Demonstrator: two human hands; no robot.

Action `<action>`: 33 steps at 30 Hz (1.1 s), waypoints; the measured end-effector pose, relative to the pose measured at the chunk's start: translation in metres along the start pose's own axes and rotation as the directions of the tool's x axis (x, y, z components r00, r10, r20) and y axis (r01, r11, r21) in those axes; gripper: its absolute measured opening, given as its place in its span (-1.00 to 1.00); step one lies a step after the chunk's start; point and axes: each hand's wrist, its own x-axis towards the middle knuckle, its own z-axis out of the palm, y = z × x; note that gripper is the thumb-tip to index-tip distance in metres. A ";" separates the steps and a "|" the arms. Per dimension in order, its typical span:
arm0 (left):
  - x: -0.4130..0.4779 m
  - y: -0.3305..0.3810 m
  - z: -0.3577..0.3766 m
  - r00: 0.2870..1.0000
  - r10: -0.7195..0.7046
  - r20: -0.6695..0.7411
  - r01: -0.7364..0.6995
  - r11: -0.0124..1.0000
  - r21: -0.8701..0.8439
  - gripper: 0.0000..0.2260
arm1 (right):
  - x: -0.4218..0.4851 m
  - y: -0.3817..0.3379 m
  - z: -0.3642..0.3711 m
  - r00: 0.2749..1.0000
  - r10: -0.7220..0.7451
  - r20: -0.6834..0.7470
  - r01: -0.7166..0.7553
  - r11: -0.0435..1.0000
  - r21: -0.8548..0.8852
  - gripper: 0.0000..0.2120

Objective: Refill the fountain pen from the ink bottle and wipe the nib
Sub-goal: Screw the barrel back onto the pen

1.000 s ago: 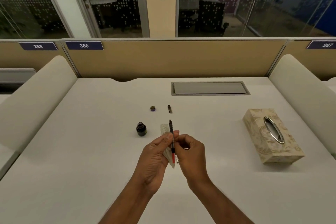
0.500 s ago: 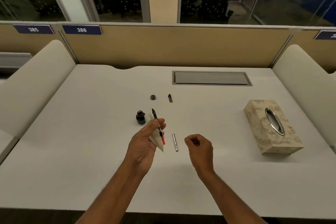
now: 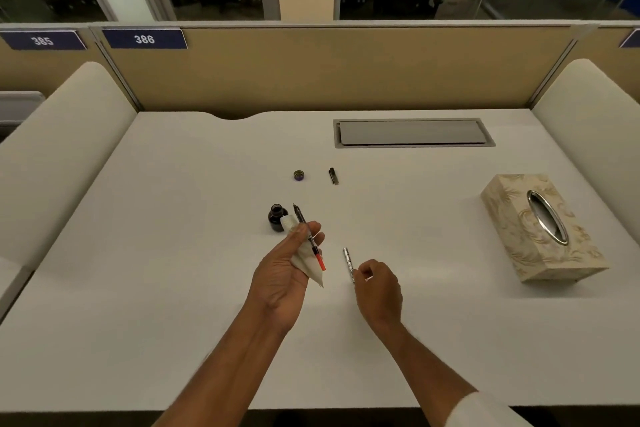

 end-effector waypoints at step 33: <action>-0.025 0.039 0.019 0.994 0.099 0.047 -0.096 0.993 -0.074 -0.60 | -0.132 -0.109 -0.115 0.949 -0.314 -0.009 0.286 0.852 0.439 -0.89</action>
